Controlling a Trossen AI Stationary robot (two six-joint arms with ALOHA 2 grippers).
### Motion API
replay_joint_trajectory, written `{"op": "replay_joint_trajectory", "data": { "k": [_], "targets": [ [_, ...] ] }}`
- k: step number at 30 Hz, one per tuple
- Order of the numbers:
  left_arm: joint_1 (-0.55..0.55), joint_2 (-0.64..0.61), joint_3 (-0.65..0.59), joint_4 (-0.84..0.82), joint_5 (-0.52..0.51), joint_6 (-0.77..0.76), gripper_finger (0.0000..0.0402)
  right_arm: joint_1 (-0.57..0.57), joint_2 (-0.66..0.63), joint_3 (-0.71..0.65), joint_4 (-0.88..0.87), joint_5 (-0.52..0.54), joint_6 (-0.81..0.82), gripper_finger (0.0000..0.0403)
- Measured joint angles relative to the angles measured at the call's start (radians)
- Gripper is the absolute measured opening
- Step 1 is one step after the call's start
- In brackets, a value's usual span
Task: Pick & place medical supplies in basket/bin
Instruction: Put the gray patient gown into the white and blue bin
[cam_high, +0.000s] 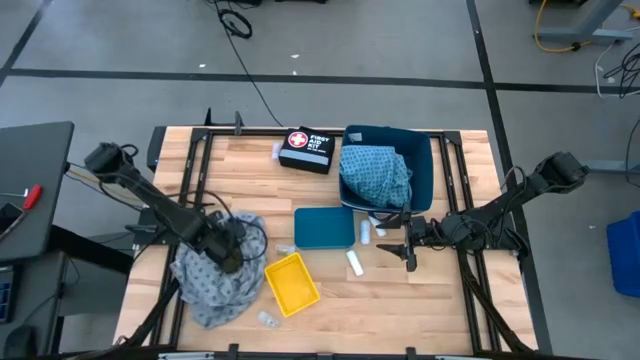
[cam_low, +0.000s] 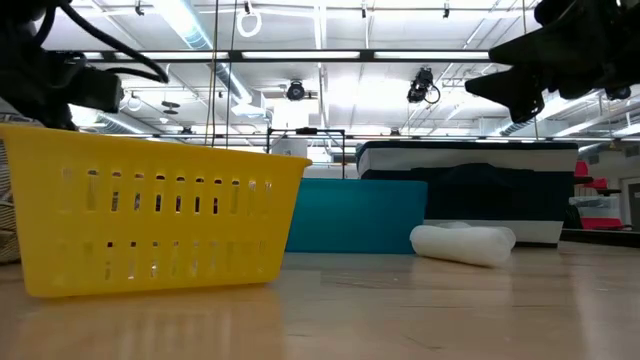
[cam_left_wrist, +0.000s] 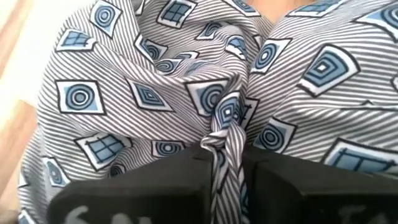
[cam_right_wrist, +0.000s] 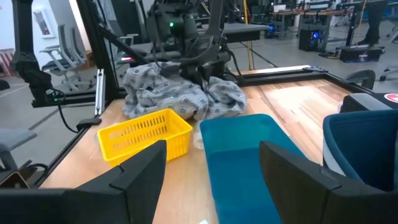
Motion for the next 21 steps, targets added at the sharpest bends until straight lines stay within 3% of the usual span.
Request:
{"op": "replay_joint_trajectory", "data": {
  "k": [5, 8, 16, 21],
  "targets": [
    [-0.001, -0.061, 0.0, 0.014, 0.002, 0.058, 0.0017, 0.0, 0.0, 0.0, -0.005, 0.0, 0.003, 0.0263],
    [-0.001, -0.109, 0.0, 0.025, 0.007, 0.081, 0.0034, 0.0, 0.0, 0.0, -0.005, 0.0, 0.003, 0.0263],
    [-0.001, -0.252, 0.0, 0.025, -0.065, 0.12, 0.0188, 0.0, 0.0, 0.0, -0.011, 0.001, 0.01, 0.0263],
    [-0.001, -0.326, 0.0, 0.025, -0.057, 0.174, 0.0268, 0.0, 0.0, 0.0, -0.014, 0.001, 0.01, 0.0263]
  ]
}}
